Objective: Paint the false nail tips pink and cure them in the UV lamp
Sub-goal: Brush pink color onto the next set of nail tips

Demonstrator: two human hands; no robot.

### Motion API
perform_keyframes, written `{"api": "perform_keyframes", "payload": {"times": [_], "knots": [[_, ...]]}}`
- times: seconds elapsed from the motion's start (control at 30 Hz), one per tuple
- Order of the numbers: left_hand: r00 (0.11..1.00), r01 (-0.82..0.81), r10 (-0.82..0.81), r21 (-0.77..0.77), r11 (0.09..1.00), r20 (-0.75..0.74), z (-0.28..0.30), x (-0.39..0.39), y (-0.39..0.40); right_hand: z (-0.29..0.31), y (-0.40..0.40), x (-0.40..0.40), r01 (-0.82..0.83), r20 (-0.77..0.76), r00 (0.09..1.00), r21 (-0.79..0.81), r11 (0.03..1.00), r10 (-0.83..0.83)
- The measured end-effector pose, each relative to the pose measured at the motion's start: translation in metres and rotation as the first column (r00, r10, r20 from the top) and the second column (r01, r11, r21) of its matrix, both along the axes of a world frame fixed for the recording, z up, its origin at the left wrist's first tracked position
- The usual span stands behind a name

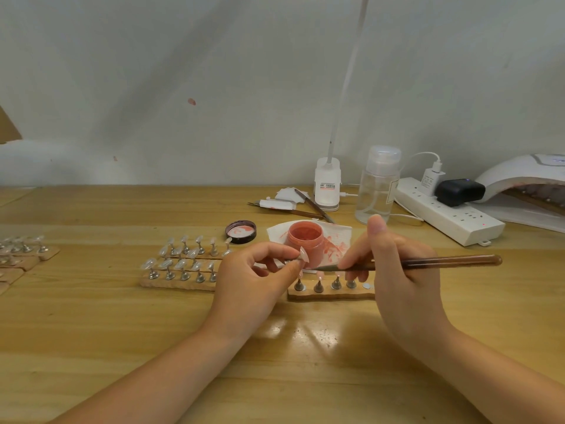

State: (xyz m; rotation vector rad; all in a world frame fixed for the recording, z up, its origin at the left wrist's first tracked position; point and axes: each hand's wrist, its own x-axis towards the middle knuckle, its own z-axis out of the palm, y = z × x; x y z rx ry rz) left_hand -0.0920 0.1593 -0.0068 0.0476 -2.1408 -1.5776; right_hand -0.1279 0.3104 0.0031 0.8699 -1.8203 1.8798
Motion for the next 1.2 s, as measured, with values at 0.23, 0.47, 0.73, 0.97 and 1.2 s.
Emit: {"api": "perform_keyframes", "payload": {"times": [0.23, 0.47, 0.73, 0.97, 1.2], "knots": [[1.0, 0.019, -0.019, 0.003, 1.0, -0.003, -0.003, -0.002, -0.002, 0.009, 0.003, 0.001, 0.055, 0.086, 0.995, -0.151, 0.987, -0.042], [0.999, 0.035, -0.034, 0.059, 0.998, -0.025, -0.001, 0.0, -0.001, 0.004, 0.003, -0.002, -0.034, -0.029, 0.999, 0.061, 0.998, 0.036], [0.998, 0.058, -0.055, 0.095, 0.994, -0.032, -0.003, -0.002, -0.003, 0.0, 0.002, 0.002, 0.06, -0.193, 0.981, 0.221, 0.973, -0.017], [0.997, 0.073, -0.07, 0.109, 0.991, -0.037, -0.003, -0.003, -0.003, -0.006, -0.001, 0.001, 0.037, -0.191, 0.982, 0.223, 0.974, 0.007], [0.998, 0.059, -0.054, 0.122, 0.991, -0.041, -0.003, -0.003, -0.003, -0.009, 0.003, 0.006, 0.005, -0.229, 0.973, 0.158, 0.987, 0.032]]}}
